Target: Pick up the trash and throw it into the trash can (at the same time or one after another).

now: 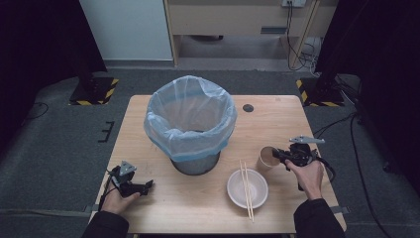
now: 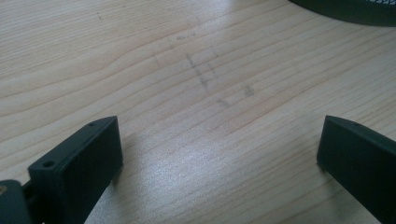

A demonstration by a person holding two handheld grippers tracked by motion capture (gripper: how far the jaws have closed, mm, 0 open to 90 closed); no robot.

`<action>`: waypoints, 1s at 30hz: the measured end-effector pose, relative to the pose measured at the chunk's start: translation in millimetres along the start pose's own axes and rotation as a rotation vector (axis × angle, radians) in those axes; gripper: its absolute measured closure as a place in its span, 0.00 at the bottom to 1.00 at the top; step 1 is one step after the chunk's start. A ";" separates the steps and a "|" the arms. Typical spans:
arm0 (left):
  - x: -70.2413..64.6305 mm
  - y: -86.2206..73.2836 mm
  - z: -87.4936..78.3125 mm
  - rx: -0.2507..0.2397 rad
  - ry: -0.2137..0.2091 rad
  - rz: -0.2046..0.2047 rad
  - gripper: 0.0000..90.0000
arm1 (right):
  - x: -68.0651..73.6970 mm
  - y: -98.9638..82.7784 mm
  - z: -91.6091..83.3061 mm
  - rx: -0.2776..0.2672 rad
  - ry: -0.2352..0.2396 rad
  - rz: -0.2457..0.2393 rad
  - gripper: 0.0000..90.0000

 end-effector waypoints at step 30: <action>-2.0 1.0 1.1 -0.001 -0.004 0.003 0.00 | -6.7 53.1 -57.2 -0.439 -0.020 0.131 0.92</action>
Point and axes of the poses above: each handheld gripper's, and its own axes: z roughly forward along the jaws, y roughly out of its top, x roughly to its left, the point moved 5 cm from there along z, roughly forward along the jaws, and after that the axes turned 5 degrees about -x, right-handed, at the moved point
